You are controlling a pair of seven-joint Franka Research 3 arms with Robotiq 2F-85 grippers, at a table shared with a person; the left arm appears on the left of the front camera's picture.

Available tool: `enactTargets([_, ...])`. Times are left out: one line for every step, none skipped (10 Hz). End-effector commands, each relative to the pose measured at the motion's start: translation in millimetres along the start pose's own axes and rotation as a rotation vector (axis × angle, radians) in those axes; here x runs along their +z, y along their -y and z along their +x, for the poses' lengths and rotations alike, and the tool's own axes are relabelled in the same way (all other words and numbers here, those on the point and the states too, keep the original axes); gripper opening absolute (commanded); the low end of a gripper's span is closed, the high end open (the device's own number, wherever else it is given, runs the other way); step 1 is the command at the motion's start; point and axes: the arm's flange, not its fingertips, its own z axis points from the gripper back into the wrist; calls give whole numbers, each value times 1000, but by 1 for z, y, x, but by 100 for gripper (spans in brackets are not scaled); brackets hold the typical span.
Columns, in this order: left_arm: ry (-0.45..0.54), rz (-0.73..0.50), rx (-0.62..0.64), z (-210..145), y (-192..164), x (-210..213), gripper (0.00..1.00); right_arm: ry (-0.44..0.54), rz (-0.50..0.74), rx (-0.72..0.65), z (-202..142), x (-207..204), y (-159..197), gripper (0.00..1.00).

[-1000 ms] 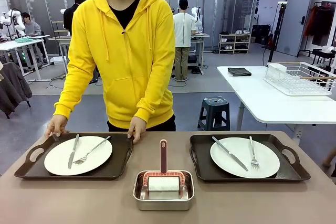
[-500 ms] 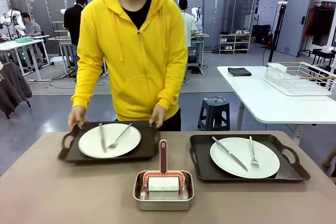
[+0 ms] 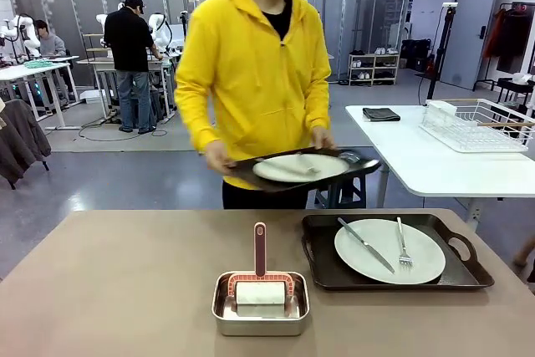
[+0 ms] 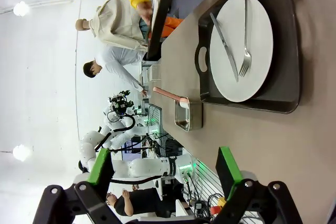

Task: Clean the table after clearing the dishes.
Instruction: When the left (or right) Handle tray is removed, use the left hand (or right hand) to clean the left (or right) side of the table with the Lint Roller.

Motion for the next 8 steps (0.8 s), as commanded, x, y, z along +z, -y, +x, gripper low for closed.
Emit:
enactTargets([6,0,-7,-2,1,4,100,0,6,2,-2,2,-2,100])
enactTargets([6,0,-7,-2,1,4,100,0,6,2,-2,2,-2,100])
enactTargets([6,0,-7,-2,1,4,100,0,6,2,-2,2,-2,100])
enactTargets([6,0,-7,-2,1,4,100,0,6,2,-2,2,-2,100])
enactTargets([6,0,-7,-2,1,4,100,0,6,2,-2,2,-2,100])
enactTargets([0,0,0,0,0,0,100,0,6,2,-2,2,-2,100])
enactTargets([-36,25,-90,10,12,-13,100,0,6,2,-2,2,-2,100])
enactTargets([-94,64,-165,24,28,-32,100,0,6,2,-2,2,-2,100])
